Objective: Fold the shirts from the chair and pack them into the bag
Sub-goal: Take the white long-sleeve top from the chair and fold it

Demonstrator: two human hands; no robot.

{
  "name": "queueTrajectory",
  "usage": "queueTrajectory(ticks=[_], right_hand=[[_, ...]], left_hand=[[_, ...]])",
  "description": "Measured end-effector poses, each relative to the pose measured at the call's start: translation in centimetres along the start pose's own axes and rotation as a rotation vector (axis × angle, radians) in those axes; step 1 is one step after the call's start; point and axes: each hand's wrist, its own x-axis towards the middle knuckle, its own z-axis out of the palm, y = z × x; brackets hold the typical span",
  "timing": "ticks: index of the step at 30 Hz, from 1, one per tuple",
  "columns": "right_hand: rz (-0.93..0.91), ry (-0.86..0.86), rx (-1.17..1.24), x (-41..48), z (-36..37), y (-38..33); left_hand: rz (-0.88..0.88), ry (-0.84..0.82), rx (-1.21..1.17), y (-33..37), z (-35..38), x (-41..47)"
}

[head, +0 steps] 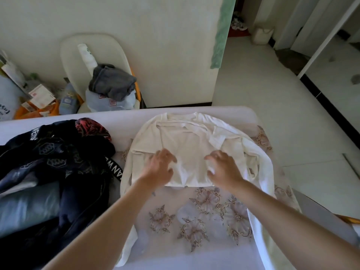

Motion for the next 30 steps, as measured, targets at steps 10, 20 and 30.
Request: queueTrajectory(ticks=[10, 20, 30], right_hand=[[-0.21, -0.007, -0.333, -1.8, 5.5, -1.8], [-0.066, -0.581, -0.401, -7.9, 1.4, -3.1], [-0.07, -0.533, -0.223, -11.4, 2.7, -11.7]], left_hand=[[-0.141, -0.167, 0.092, -4.4, 2.5, -5.2], [-0.204, -0.646, -0.168, 0.6, 1.9, -11.9], [-0.427, 0.115, -0.204, -0.6, 4.1, -22.5]])
